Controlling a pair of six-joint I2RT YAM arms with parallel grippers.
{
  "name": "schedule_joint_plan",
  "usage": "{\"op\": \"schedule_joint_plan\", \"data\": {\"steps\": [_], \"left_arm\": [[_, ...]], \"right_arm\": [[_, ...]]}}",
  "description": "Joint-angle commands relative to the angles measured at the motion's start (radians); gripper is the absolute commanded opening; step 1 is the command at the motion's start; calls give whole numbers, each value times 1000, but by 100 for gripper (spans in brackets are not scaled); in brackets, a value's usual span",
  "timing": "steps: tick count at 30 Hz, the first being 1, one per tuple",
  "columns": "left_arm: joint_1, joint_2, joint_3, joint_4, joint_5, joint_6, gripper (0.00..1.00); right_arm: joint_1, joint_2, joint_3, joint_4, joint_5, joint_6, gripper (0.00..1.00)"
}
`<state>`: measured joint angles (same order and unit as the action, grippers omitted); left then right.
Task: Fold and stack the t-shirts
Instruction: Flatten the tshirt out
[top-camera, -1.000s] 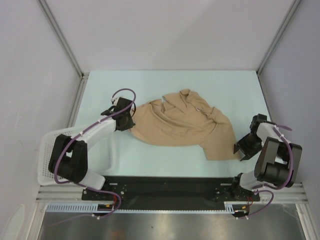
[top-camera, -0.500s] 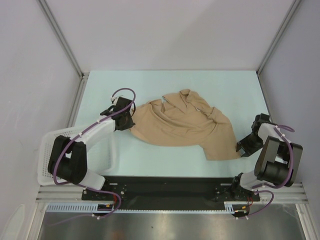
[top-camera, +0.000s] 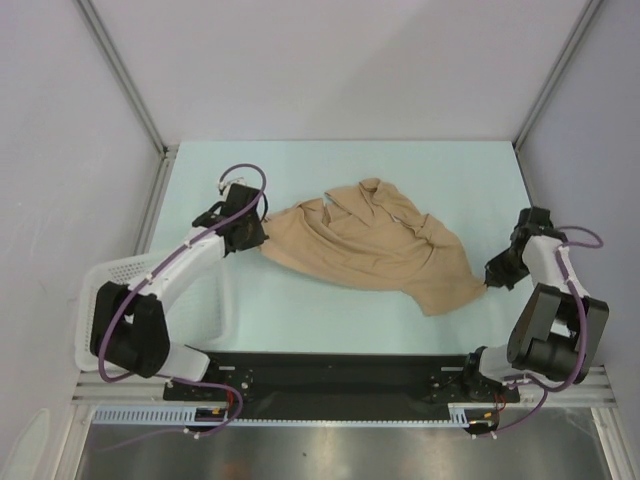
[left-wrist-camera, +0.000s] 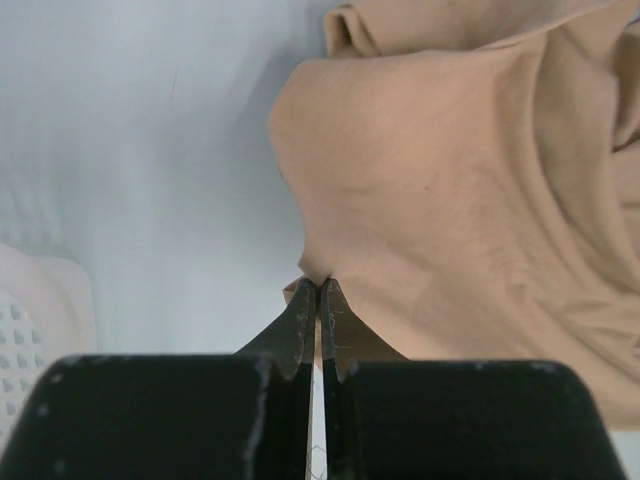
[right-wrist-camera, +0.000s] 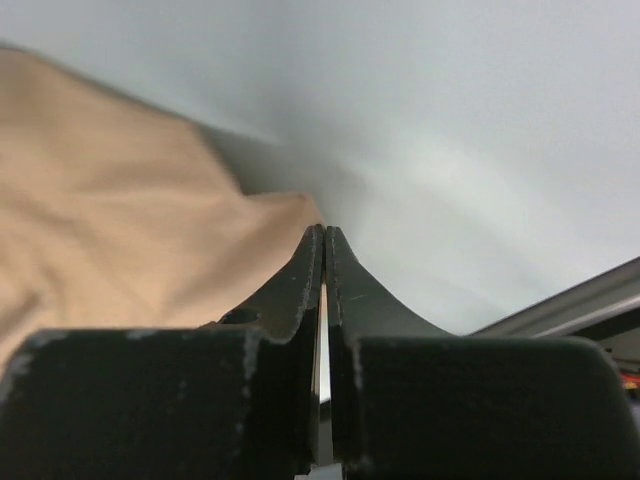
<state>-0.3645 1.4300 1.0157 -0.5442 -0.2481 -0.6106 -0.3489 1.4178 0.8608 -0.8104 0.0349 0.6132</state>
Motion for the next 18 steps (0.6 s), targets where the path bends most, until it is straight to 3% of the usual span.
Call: {"op": "schedule_joint_plan", "data": {"steps": [1,9,14,18], "left_arm": [[-5,-60,82,-17,-6,37,0],[-7,-57,236,-68,3,138,0],[-17,-62,427,-88,116,237,0],[-62,-124,610,-154,137,314,0]], "right_arm": [[-7,-91,180,-38,51,5,0],[-47,-190,503,-35,22,52,0],[-81,-273,667,49,-23,45,0],[-82,-342,913,59,5,-4,0]]}}
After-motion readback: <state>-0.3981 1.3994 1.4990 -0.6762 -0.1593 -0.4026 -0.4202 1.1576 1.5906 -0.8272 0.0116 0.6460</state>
